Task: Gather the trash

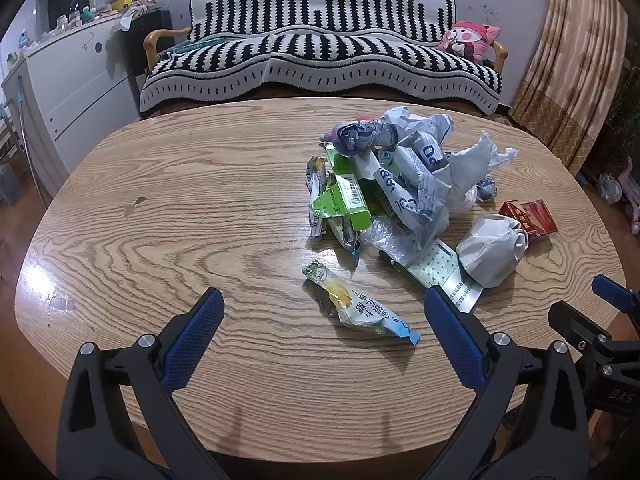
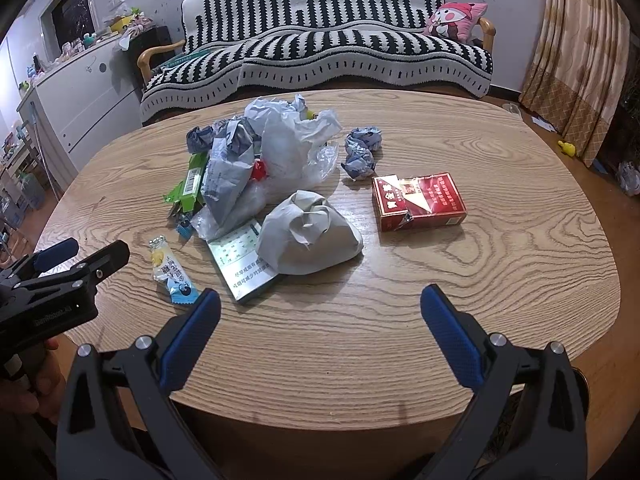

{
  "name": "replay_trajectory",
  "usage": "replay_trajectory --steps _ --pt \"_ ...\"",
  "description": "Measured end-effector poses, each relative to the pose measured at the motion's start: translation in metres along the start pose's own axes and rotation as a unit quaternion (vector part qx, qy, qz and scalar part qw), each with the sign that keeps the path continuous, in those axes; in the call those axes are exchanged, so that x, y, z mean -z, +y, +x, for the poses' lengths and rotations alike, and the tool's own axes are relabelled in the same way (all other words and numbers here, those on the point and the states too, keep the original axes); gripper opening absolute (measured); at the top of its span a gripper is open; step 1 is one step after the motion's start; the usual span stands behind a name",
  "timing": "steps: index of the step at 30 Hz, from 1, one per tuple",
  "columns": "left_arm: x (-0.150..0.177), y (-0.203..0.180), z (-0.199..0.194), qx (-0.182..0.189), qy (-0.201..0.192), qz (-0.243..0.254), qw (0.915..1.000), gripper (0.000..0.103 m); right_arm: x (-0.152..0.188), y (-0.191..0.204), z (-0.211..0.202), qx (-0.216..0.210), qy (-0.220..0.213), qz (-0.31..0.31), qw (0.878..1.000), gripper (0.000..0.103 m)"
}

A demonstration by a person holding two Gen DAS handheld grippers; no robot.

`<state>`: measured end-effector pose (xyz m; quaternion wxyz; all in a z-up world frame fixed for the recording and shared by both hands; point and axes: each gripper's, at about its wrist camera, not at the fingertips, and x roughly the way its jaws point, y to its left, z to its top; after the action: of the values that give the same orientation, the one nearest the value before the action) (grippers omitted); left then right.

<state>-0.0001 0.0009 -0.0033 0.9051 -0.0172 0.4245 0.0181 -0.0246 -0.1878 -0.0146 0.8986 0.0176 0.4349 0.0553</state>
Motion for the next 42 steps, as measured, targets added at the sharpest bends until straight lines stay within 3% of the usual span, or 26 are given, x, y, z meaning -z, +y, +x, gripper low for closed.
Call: replay_trajectory --steps 28,32,37,42 --pt "-0.001 0.0 0.002 0.003 0.005 -0.002 1.0 0.097 0.001 0.0 0.0 -0.001 0.0 0.002 1.0 0.097" --pt "0.0 0.004 0.013 0.002 0.022 -0.012 0.9997 0.097 0.0 -0.001 -0.002 -0.003 0.001 0.003 1.0 0.097" --pt "0.003 0.0 0.047 0.017 0.071 -0.022 0.9971 0.097 -0.004 -0.009 -0.004 -0.008 0.002 0.008 1.0 0.097" --pt "0.003 0.0 0.082 -0.01 0.092 -0.041 0.9949 0.097 -0.007 -0.024 0.001 -0.008 0.009 0.018 1.0 0.097"
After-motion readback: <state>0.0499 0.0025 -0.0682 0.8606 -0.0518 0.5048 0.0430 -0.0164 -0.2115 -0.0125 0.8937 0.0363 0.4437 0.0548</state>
